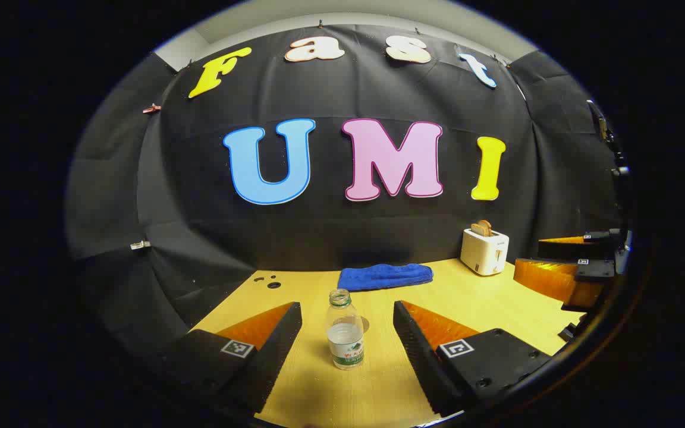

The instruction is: Open the teacup lid with one hand, grasp the water bottle and pour water into the teacup with the other hand; after pouring, place the water bottle on the coaster and then close the teacup lid.

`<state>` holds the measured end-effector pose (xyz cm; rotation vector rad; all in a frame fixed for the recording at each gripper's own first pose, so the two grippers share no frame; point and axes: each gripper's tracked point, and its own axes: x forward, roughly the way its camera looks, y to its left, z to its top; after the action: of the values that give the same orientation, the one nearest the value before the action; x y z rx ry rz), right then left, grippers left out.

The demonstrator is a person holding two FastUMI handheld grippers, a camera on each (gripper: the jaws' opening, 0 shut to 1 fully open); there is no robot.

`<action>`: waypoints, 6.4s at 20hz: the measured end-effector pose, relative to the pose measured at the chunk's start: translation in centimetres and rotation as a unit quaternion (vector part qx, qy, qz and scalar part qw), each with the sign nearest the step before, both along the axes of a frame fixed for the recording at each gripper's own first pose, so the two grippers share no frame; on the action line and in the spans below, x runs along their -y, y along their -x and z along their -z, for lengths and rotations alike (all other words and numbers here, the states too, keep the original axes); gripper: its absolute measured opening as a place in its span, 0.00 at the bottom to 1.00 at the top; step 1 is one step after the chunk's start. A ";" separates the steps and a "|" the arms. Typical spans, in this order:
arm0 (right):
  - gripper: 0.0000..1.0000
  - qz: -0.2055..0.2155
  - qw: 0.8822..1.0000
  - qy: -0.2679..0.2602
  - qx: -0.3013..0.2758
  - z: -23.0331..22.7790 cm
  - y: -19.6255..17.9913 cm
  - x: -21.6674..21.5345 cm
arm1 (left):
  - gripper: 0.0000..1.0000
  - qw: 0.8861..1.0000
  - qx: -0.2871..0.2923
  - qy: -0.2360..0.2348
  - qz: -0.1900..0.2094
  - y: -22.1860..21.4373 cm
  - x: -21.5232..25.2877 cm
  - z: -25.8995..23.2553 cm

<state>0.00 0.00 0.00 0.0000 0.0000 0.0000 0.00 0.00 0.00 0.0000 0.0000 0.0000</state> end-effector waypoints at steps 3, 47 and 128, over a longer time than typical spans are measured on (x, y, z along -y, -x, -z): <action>0.98 -0.011 1.000 -0.001 -0.007 0.5 -0.6 -1.0 | 0.97 1.000 -0.008 0.003 0.000 -0.4 -0.5 0.8; 0.64 -0.001 0.993 0.052 -0.101 20.3 -10.5 -2.0 | 0.98 0.995 -0.099 0.033 -0.010 -3.9 -1.9 17.1; 0.26 0.062 0.989 -0.053 -0.122 19.5 -3.2 10.1 | 0.75 0.615 -0.062 -0.735 0.279 -19.7 10.0 20.3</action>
<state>3.17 -10.12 -19.53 0.1070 0.2452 -0.1238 19.68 -10.04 -20.34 1.6932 0.1431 -0.6438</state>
